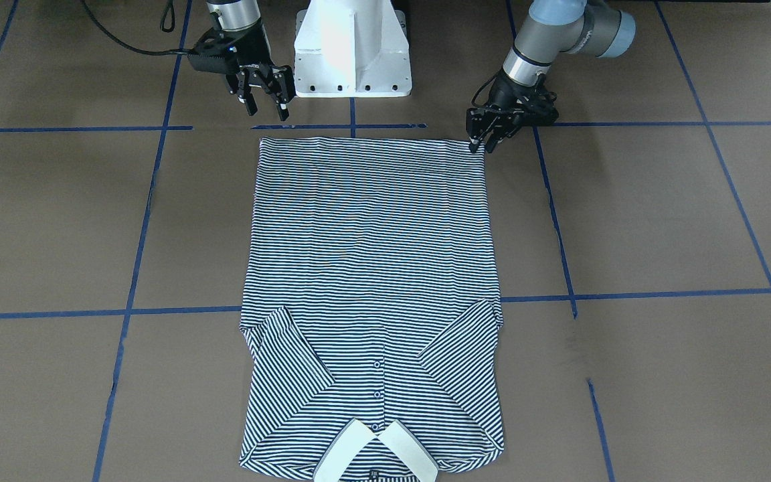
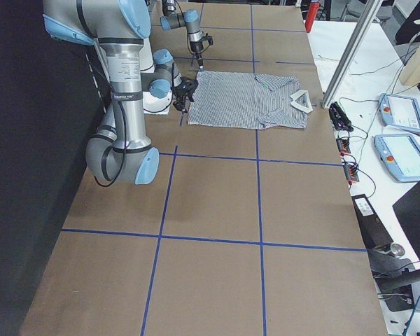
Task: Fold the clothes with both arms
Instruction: 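Grasp the hem corners with both grippers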
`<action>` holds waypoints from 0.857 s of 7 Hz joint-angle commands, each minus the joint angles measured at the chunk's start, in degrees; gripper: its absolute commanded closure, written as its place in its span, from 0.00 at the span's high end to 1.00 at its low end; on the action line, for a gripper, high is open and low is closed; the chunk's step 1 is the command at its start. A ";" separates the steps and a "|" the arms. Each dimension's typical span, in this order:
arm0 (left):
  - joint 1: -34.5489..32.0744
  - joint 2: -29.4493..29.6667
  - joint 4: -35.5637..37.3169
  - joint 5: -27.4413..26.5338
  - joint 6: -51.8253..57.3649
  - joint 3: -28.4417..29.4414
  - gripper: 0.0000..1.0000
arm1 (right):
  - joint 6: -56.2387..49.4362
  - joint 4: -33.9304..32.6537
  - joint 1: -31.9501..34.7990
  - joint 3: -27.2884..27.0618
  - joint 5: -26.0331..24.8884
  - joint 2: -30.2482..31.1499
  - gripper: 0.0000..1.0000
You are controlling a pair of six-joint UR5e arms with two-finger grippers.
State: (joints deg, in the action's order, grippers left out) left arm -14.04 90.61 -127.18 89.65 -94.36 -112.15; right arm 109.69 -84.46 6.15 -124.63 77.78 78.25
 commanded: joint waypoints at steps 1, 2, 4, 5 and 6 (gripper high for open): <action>0.50 -0.09 0.00 -0.09 -0.38 0.00 0.45 | 0.00 0.00 0.00 0.00 0.00 -0.02 0.76; 0.50 0.00 0.00 -0.09 -0.47 -0.09 0.43 | 0.00 0.00 0.00 0.00 0.00 -0.02 0.76; 0.50 0.09 0.00 -0.27 -1.60 -0.09 0.12 | 0.00 0.00 0.00 0.00 -0.35 -0.11 0.77; 0.59 0.09 0.00 -0.27 -1.61 -0.09 0.00 | 0.00 0.00 0.00 0.00 -0.35 -0.11 0.77; 0.76 0.09 0.00 -0.27 -1.52 -0.09 0.00 | 0.00 0.00 0.00 0.00 -0.35 -0.11 0.77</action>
State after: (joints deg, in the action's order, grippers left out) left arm -13.43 90.69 -127.18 89.41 -95.84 -112.23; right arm 109.69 -84.46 6.15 -124.63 77.44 78.15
